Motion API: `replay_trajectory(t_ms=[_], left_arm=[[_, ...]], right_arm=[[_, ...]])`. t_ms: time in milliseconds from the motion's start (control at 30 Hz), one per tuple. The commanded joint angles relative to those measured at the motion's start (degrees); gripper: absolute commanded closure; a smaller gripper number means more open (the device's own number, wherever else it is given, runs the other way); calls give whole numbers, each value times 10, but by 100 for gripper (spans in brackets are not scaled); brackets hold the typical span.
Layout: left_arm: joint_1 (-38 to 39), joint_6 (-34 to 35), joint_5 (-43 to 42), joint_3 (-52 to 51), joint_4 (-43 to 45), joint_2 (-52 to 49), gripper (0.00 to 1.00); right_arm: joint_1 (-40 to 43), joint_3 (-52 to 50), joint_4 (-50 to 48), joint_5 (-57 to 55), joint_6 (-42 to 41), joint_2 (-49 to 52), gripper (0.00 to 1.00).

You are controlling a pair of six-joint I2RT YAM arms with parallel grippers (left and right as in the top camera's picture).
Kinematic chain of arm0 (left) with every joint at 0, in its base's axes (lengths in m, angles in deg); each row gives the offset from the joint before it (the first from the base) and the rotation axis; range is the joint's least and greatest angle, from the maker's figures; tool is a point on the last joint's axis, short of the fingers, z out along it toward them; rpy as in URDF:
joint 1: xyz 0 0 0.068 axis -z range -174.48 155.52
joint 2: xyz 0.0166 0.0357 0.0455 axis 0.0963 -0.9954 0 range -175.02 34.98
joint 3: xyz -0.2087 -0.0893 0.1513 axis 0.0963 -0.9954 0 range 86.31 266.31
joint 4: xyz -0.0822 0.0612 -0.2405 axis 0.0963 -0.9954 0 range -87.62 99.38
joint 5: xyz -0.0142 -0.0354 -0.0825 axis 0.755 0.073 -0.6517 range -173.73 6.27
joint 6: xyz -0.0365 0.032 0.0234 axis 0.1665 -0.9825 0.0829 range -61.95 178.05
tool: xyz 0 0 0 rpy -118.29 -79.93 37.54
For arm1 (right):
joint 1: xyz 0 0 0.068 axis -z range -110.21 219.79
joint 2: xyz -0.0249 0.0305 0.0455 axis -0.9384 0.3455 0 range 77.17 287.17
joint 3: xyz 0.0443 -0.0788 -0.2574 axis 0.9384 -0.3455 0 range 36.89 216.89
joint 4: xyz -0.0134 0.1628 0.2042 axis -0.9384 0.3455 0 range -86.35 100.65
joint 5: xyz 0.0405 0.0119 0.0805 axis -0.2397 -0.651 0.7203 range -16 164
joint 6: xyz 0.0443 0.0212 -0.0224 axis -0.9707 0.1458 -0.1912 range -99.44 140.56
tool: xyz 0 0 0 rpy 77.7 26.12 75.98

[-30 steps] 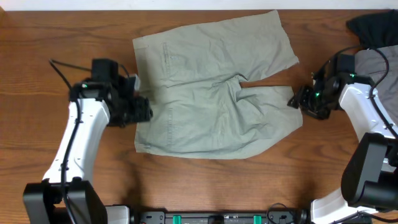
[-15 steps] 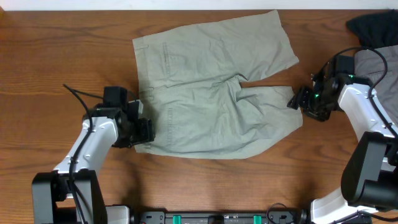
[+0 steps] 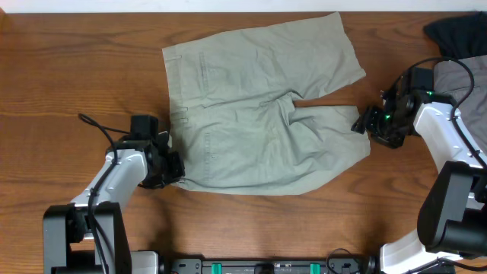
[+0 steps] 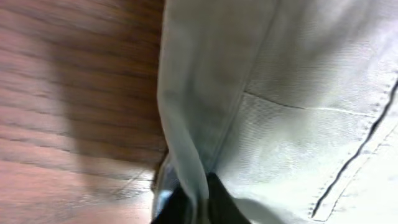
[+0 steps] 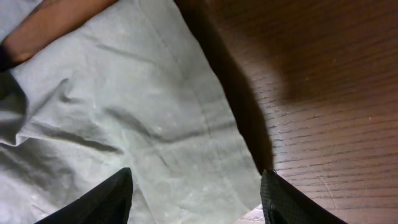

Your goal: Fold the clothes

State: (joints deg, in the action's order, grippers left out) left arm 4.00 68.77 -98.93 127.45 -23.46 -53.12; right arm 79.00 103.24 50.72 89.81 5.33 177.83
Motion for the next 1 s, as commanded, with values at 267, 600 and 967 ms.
replay_trajectory(t_ms=[267, 600, 967], left_arm=[[-208, 61, 78, 45, 66, 2, 94], [-232, 45, 7, 45, 81, 2, 94], [-225, 44, 7, 45, 81, 2, 94]], right_arm=[[1, -8, 26, 1, 10, 1, 30], [-58, -119, -50, 112, 68, 1, 33], [-108, -193, -126, 183, 110, 1, 45]])
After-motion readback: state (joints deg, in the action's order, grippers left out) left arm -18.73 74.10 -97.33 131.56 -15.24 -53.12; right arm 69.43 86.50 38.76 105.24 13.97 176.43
